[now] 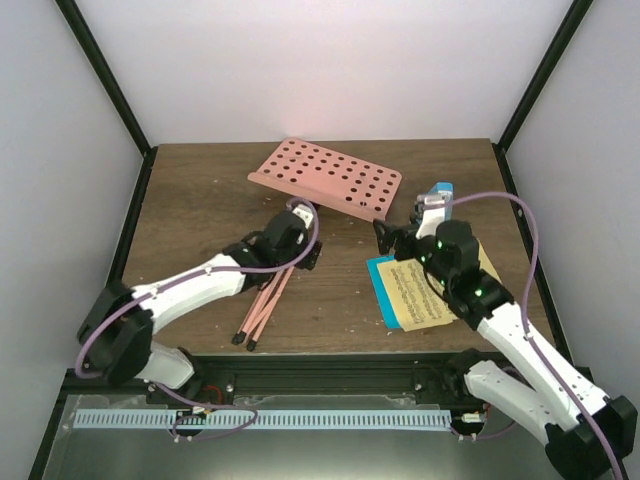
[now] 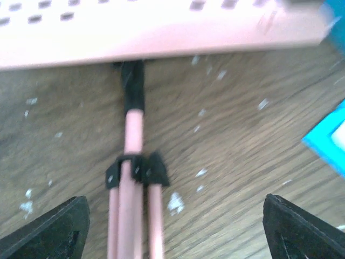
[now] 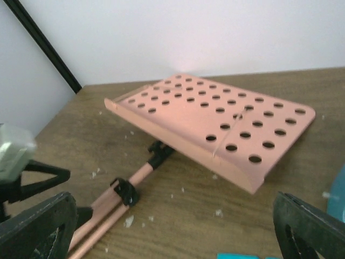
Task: Pack up the instrument practice props
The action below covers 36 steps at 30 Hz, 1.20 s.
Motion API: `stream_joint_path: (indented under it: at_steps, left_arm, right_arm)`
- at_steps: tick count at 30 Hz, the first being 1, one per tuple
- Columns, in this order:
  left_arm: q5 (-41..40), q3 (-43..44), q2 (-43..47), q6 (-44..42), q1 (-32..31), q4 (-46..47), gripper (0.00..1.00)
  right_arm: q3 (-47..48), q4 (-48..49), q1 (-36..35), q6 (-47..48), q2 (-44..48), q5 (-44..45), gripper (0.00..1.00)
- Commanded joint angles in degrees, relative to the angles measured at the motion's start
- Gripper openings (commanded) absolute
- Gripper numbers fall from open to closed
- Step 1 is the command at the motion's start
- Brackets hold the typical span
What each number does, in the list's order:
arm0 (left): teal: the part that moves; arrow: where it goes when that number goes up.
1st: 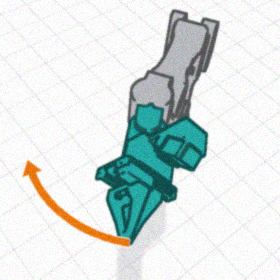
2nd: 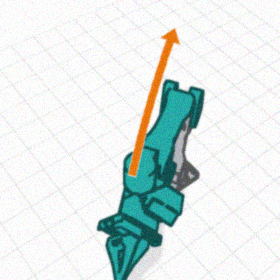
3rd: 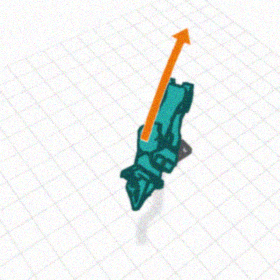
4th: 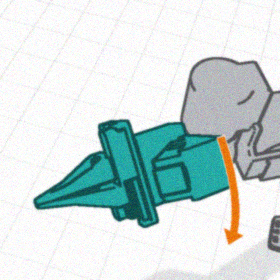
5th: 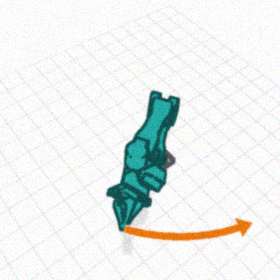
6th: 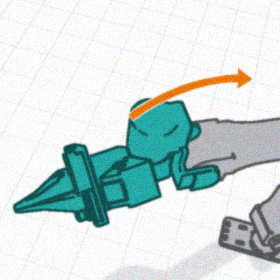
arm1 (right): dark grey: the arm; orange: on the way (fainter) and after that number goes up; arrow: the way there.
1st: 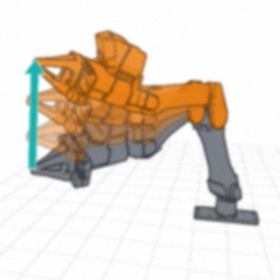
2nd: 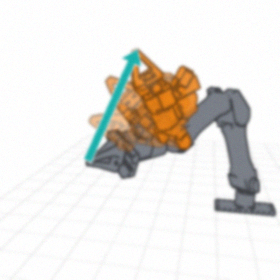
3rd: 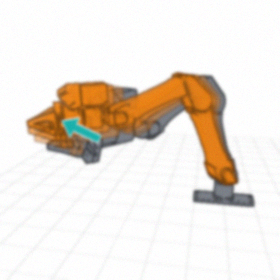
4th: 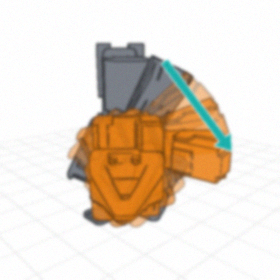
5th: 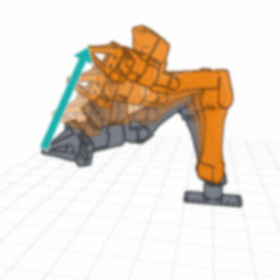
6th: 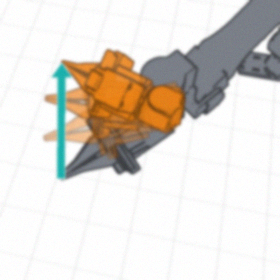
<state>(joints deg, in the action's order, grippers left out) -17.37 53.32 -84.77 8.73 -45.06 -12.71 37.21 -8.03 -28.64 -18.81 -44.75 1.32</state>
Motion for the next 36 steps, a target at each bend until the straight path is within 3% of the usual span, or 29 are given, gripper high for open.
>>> stream_joint_path:
  at_steps: [1, 6, 11, 14, 17, 20, 25, 28, 32, 36]
  left_arm:
    - [11.5, 6.3, 6.4, -2.5, 2.4, 0.5, 0.91]
    - [24.2, 10.5, 9.1, 0.0, 15.7, -2.8, 0.92]
    - [33.5, 7.3, 12.4, 5.6, 39.2, -1.3, 0.92]
    - [31.3, 1.9, 16.0, 6.9, 50.5, 1.8, 0.92]
    - [25.1, -6.6, 20.3, 8.6, 58.2, 7.7, 0.95]
    - [19.0, -15.7, 23.0, 9.5, 60.1, 14.6, 0.96]
    - [17.4, -28.8, 24.3, 8.7, 60.0, 33.2, 0.95]
    - [18.3, -33.4, 23.0, 5.9, 58.9, 43.2, 0.95]
    - [17.5, -33.6, 17.8, -0.4, 53.9, 48.6, 0.95]
    - [18.5, -34.0, 12.2, -0.8, 53.2, 55.3, 0.95]
  right_arm:
    - [11.6, -4.0, 4.2, 2.2, -6.5, -5.0, 1.00]
    - [20.6, -8.1, 16.3, 2.3, -14.1, -14.5, 1.00]
    - [19.3, -6.5, 36.3, 0.3, -14.4, -22.6, 1.00]
    - [14.6, -3.6, 46.3, -0.7, -13.4, -23.4, 1.00]
    - [7.6, 1.2, 50.9, -1.3, -11.9, -19.8, 1.00]
    - [-3.5, 12.5, 51.0, -1.1, -9.0, -15.3, 1.00]
    - [-23.6, 37.0, 50.0, 0.7, -7.0, -19.7, 1.00]
    - [-27.2, 43.9, 45.7, 4.9, -9.0, -17.0, 1.00]
    - [-29.9, 53.8, 42.7, 8.2, -12.7, -16.8, 1.00]
    - [-30.4, 61.6, 41.6, 10.7, -18.8, -17.6, 1.00]
